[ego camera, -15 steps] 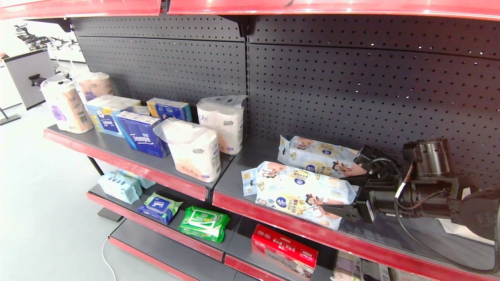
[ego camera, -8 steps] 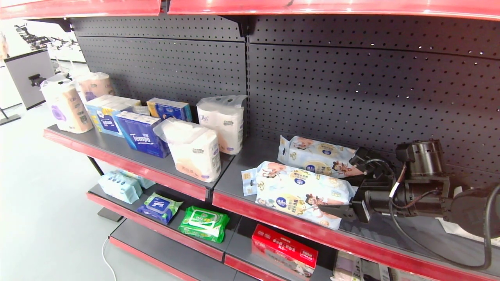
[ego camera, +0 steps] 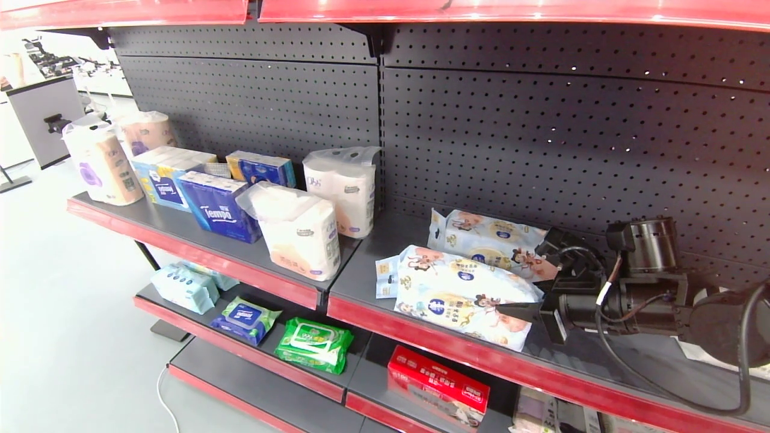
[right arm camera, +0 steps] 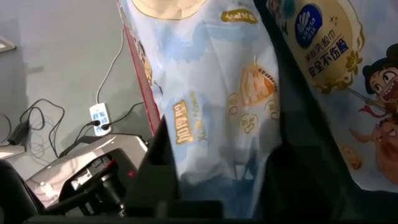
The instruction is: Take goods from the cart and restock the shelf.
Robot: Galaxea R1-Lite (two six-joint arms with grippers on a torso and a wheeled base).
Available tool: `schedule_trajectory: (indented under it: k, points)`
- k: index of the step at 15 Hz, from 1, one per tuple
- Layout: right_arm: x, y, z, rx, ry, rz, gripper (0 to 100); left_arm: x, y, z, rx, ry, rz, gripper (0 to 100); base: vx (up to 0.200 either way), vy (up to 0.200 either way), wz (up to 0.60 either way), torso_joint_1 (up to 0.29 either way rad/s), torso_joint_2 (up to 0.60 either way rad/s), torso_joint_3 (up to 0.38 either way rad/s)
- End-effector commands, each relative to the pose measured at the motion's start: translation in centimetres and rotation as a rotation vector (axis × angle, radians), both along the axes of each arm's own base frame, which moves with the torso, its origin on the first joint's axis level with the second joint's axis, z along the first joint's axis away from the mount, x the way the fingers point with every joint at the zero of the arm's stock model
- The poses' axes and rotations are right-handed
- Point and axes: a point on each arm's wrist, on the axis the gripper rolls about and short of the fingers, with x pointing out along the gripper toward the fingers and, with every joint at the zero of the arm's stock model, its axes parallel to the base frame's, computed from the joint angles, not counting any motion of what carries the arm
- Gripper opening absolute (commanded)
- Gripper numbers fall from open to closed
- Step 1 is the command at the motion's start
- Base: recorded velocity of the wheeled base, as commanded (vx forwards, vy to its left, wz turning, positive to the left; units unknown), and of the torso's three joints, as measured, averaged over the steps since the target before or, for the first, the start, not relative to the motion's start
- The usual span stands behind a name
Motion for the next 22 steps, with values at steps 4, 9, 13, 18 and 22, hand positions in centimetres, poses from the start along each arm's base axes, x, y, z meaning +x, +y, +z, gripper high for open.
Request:
schedule_trajectory:
  k: [4,9,13,18,22]
  points:
    - [-0.3,-0.2,0.3,-0.003,-0.012,-0.010,0,0.0,0.0,0.0,0.000,0.001,0.000,100,0.000,0.000,0.00,0.000,0.00,0.000]
    - [-1.5,-1.3,0.3,-0.012,-0.005,-0.033,0,0.0,0.0,0.0,0.000,0.001,0.000,100,0.000,0.000,0.00,0.000,0.00,0.000]
    - [-1.6,-1.8,0.4,-0.037,-0.037,-0.024,0,0.0,0.0,0.0,0.000,0.001,0.000,100,0.000,0.000,0.00,0.000,0.00,0.000]
    - [-2.1,-2.0,0.2,-0.046,-0.032,-0.022,0,0.0,0.0,0.0,0.000,0.001,0.000,100,0.000,0.000,0.00,0.000,0.00,0.000]
    - [-2.6,-2.1,0.2,-0.048,-0.030,-0.017,0,0.0,0.0,0.0,0.000,0.001,0.000,100,0.000,0.000,0.00,0.000,0.00,0.000]
